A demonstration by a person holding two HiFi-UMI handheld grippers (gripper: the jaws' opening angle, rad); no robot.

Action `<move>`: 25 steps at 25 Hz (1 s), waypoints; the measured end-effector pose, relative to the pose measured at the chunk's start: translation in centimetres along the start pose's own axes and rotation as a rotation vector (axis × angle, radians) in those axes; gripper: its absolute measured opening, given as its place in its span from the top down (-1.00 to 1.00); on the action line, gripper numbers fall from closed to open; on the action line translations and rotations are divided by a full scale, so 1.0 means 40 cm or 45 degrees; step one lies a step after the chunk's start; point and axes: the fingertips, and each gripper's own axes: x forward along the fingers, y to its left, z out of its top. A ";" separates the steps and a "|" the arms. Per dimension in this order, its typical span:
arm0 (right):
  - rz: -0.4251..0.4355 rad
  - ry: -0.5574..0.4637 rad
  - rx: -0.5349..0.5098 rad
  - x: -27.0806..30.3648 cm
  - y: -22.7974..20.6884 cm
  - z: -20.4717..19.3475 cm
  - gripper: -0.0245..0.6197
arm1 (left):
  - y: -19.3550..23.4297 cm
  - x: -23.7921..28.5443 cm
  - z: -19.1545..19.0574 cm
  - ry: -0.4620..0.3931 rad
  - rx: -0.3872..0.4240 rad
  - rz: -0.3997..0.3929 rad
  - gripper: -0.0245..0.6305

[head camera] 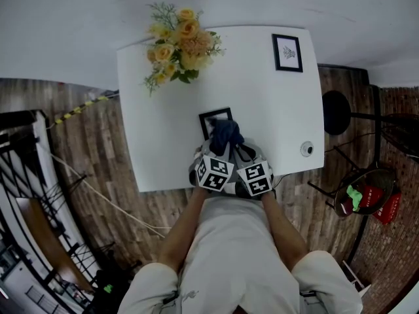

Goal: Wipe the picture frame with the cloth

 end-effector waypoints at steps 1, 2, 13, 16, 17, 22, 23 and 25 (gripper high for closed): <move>-0.002 0.000 0.000 0.000 0.000 0.000 0.70 | 0.003 -0.003 -0.003 0.002 0.003 0.006 0.67; -0.003 0.000 0.003 0.000 0.000 0.001 0.70 | 0.007 -0.007 -0.006 0.006 0.008 0.015 0.67; -0.009 0.002 0.010 0.001 -0.002 0.000 0.70 | 0.044 -0.043 -0.042 0.016 0.035 0.090 0.67; -0.013 0.004 0.007 -0.001 -0.001 0.002 0.70 | 0.045 -0.053 -0.043 0.012 0.047 0.102 0.67; -0.014 0.005 0.006 -0.001 -0.002 0.002 0.70 | 0.046 -0.057 -0.044 0.010 0.051 0.106 0.67; -0.021 0.001 -0.001 0.003 -0.006 -0.002 0.70 | 0.060 -0.076 -0.058 0.012 0.067 0.139 0.67; -0.025 -0.001 -0.004 0.004 -0.008 -0.003 0.70 | 0.064 -0.080 -0.062 0.013 0.067 0.144 0.67; -0.031 0.002 -0.006 0.002 -0.009 -0.002 0.70 | 0.072 -0.088 -0.069 0.015 0.064 0.155 0.67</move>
